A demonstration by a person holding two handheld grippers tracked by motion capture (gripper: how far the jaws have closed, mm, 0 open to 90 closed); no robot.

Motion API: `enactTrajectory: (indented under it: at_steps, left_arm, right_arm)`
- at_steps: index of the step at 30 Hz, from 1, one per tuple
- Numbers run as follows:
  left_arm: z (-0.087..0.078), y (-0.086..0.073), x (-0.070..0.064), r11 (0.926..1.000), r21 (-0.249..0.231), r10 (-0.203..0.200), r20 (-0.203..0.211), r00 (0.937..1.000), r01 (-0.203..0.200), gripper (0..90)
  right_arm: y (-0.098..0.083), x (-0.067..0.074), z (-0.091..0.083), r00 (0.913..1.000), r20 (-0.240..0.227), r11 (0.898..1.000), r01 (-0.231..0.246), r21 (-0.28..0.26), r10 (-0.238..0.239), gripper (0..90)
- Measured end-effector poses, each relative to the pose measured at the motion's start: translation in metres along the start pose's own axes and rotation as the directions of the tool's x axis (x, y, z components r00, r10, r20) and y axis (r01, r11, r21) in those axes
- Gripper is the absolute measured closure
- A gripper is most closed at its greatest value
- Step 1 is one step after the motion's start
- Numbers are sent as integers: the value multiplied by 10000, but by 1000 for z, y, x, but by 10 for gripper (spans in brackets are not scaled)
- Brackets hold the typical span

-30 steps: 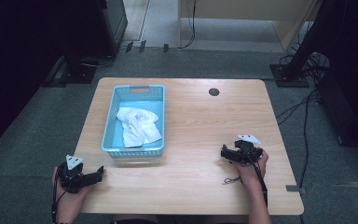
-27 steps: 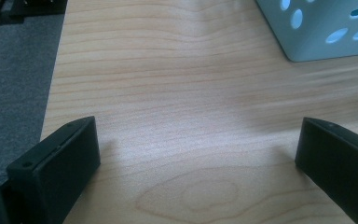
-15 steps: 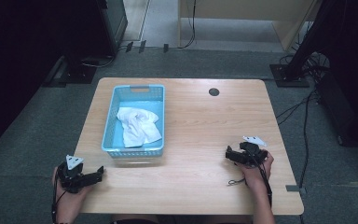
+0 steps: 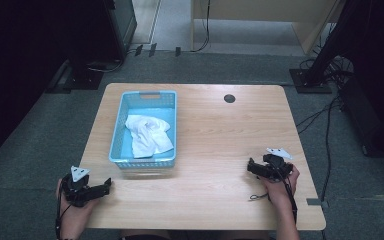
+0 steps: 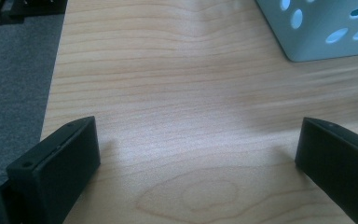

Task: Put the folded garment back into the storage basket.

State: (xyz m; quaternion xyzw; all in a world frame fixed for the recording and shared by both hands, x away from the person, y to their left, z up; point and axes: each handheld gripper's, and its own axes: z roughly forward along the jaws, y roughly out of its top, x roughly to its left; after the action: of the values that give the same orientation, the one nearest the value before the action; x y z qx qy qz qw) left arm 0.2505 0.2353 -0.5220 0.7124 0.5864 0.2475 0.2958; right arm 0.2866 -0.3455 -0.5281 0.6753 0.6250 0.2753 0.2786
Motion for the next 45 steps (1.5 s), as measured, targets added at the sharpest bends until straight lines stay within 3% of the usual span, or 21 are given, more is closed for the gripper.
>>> enactTrajectory:
  at_steps: [45]
  left_arm:
    - [0,0,0,10000,0,3,0,10000,-3,0]
  right_arm:
    - [-16,-40,-17,9985,393,9993,-381,-19,382,0]
